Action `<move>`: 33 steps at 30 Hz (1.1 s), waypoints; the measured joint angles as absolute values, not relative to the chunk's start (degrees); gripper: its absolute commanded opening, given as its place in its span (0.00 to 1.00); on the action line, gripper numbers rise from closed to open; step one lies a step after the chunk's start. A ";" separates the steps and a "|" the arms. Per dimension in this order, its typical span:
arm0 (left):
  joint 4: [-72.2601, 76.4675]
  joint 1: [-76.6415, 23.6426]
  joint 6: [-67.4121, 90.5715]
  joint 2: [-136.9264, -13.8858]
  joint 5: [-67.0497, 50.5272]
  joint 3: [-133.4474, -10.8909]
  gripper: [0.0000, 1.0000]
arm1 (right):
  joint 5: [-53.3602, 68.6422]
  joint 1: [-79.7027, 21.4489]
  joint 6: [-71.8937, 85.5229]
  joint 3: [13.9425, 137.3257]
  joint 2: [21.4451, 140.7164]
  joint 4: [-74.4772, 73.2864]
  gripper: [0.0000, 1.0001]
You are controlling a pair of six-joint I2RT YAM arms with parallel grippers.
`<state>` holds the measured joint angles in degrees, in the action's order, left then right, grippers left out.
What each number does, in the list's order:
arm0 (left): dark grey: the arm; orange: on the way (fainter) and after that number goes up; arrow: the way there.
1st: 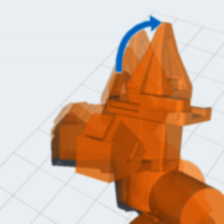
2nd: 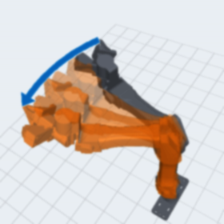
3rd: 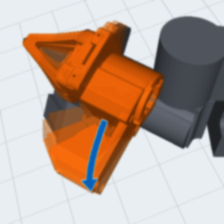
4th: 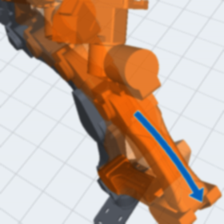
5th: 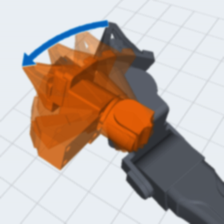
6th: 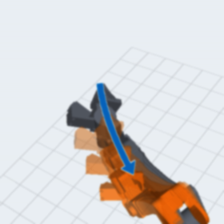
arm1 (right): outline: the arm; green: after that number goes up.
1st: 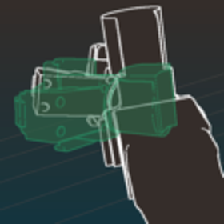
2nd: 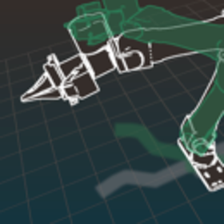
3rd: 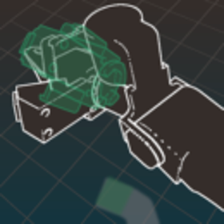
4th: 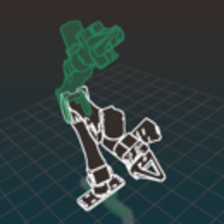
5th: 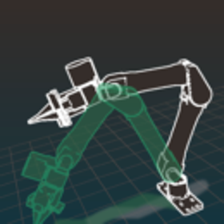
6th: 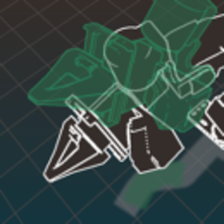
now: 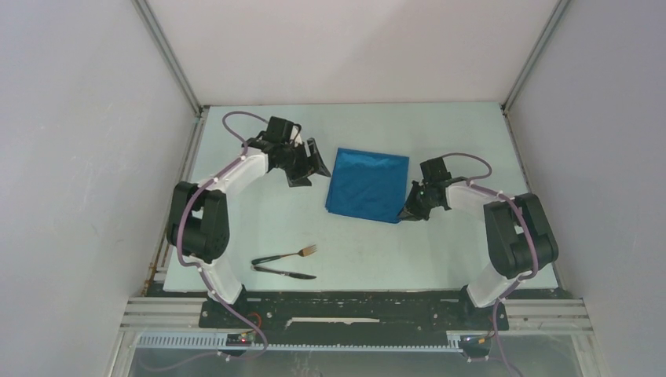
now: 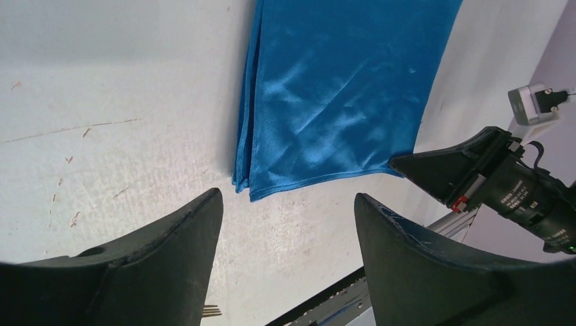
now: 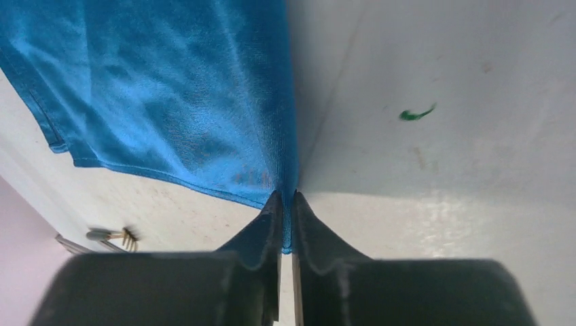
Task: Fold the napkin into a case and place the utensils inside
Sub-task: Pick up the square-folded napkin from the center of the board, then rotate the square-folded napkin at the center of the board.
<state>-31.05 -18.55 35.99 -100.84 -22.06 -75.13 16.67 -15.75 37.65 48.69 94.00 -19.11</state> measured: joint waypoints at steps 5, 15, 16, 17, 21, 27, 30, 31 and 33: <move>-31.24 -18.57 36.03 -100.84 -22.04 -77.30 0.78 | 17.67 -11.62 35.05 48.69 94.00 -19.62 0.00; -30.06 -18.83 38.72 -104.53 -19.97 -84.64 0.88 | 15.99 -0.71 20.32 64.69 104.84 -29.65 0.16; -29.58 -19.00 39.18 -105.78 -19.57 -85.78 0.88 | 15.22 -0.45 18.63 67.88 107.18 -30.06 0.30; -29.41 -19.25 39.55 -107.46 -19.35 -87.53 0.89 | 14.57 -0.34 16.80 71.50 109.80 -30.39 0.46; -28.01 -20.47 39.24 -115.00 -18.59 -94.72 0.89 | 9.80 0.23 12.21 82.70 115.85 -32.58 0.72; -31.42 -21.76 34.20 -126.98 -16.53 -108.25 0.88 | 6.28 2.04 13.47 87.29 113.01 -36.84 0.79; -36.56 -21.71 29.63 -134.74 -15.11 -120.40 0.88 | 10.76 2.04 15.92 77.47 104.51 -34.02 0.79; -38.22 -21.61 28.03 -136.99 -14.70 -123.92 0.87 | 12.64 1.06 16.97 72.53 100.27 -33.06 0.79; -40.84 -21.37 25.71 -139.81 -14.26 -128.31 0.85 | 14.92 -2.13 18.35 66.87 94.89 -32.16 0.78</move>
